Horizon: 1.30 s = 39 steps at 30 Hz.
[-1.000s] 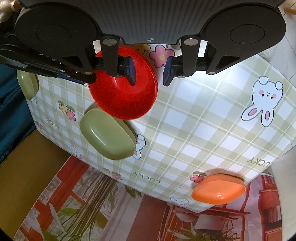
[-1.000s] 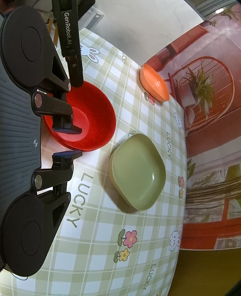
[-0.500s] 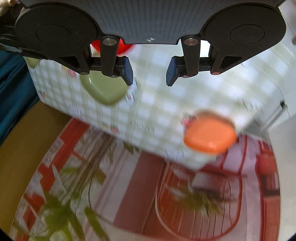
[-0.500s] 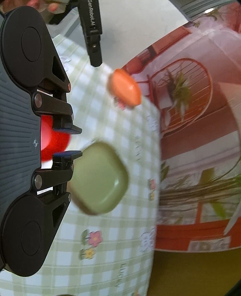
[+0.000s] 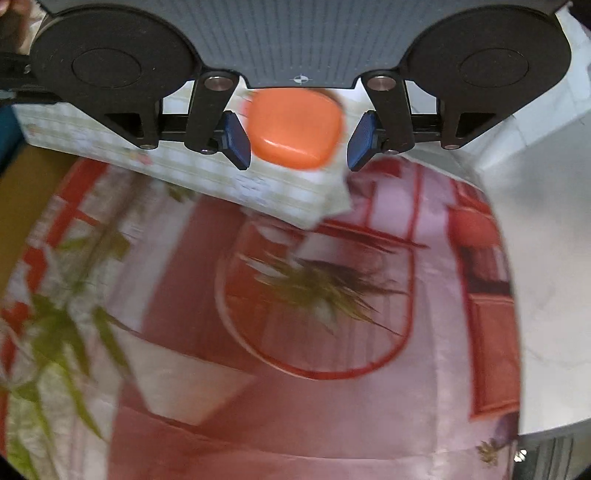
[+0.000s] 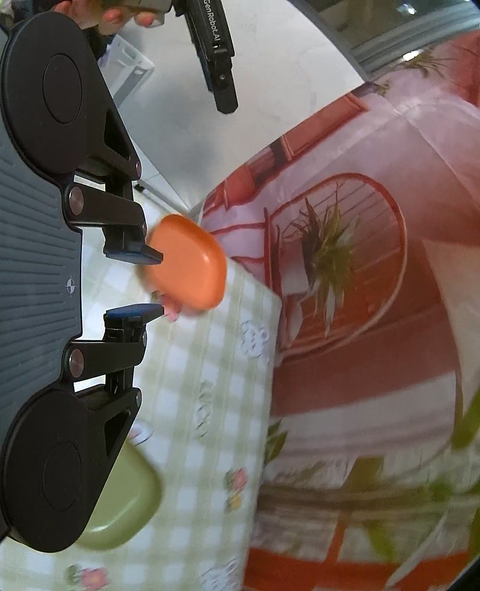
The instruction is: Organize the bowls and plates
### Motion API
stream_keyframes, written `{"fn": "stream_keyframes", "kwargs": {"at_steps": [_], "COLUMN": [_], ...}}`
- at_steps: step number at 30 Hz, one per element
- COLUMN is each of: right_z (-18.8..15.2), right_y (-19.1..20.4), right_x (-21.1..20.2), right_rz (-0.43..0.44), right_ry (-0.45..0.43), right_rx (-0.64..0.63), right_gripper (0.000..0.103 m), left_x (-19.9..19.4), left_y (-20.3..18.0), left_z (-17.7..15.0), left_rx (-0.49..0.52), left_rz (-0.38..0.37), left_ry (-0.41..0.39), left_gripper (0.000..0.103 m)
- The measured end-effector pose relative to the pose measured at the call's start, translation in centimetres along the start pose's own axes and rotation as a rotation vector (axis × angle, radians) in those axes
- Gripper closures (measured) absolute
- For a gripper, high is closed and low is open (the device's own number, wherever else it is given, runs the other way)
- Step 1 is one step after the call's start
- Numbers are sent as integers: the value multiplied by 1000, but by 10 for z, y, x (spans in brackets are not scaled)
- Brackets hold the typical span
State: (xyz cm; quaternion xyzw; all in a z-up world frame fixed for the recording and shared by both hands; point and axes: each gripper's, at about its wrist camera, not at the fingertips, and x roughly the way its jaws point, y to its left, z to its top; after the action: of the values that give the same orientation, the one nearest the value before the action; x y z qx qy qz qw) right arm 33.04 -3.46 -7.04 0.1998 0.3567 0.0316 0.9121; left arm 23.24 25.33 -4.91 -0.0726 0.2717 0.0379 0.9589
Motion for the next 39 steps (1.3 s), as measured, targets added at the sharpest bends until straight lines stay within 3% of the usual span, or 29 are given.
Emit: {"fn": "stream_keyframes", "kwargs": {"at_steps": [7,10,16,30,31,33,36,39], "right_z": [40,51,53,41,40,38,37,37], "right_y": [8,5,-15,-24,-25,-25,-26,-29], "right_x": [91,131,195,240,240,240,237,231], "right_rz": [-35,-57,-90,-110,-111,-107,-88,-78], "right_ry": [28,53,135,199,202,209,211,216], "right_rx": [-28,-62,-38,-35,-31,-28,-30,7], "right_gripper": [80,80,79,81,83,85,96,96], "left_x": [64,99,152,191,193,195,194,187], "left_y": [44,53,53,50,50,51,55,55], "left_z": [4,-17,-56,-77,-78,-81,-84,-84], "left_rx": [-82,-148,-153,-149,-151,-161,-181,-184], "left_rz": [39,31,38,37,40,47,29,27], "left_ry": [9,61,157,230,237,250,245,224], "left_gripper": [43,43,43,44,45,66,88,89]}}
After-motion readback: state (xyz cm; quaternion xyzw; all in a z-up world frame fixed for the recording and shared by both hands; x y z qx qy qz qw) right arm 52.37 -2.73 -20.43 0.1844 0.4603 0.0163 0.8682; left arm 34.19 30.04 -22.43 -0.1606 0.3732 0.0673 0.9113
